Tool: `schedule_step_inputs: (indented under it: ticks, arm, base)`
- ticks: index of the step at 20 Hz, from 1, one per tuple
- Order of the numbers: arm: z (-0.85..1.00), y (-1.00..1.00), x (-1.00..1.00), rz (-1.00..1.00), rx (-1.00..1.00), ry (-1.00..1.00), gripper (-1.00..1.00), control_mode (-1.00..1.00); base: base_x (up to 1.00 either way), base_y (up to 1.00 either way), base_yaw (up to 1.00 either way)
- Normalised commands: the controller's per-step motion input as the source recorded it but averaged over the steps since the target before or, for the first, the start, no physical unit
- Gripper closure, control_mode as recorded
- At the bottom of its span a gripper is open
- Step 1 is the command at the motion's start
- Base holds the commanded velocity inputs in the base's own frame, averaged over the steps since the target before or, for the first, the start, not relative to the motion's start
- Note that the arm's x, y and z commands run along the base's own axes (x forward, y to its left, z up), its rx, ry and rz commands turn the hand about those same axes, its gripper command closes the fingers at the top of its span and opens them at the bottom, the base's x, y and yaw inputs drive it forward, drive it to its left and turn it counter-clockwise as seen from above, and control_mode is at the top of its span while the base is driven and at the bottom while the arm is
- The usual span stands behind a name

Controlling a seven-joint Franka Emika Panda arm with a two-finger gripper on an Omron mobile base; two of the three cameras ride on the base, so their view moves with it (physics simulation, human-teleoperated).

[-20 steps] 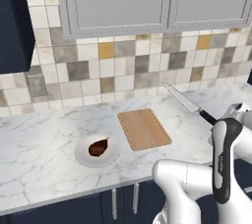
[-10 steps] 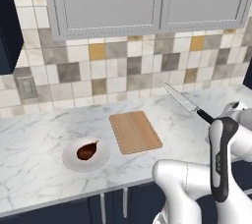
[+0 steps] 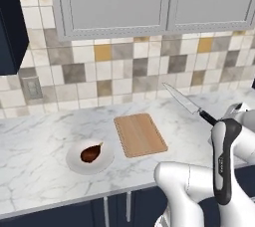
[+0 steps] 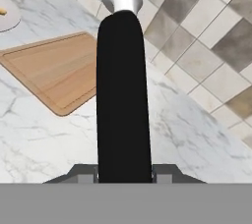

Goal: Pick up the knife from the drawer and place it on the cutting board. Then place the meat from the plate to the cutting board.

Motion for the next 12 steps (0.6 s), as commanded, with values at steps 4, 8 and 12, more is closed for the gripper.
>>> schedule_step_inputs:
  ticks: [4, 8, 12]
  arm:
    - [-0.15, 0.15, 0.5, 0.05, -0.04, 0.37, 1.0, -1.0]
    - [-0.35, 0.44, 1.0, 0.04, -0.12, 0.66, 1.0, -1.0]
    - [-0.38, 0.22, 0.98, 0.05, -0.06, 0.44, 1.0, -1.0]
  base:
    - [0.5, 0.21, 0.05]
    - [0.0, 0.0, 0.0]
    - [0.0, 0.0, 0.0]
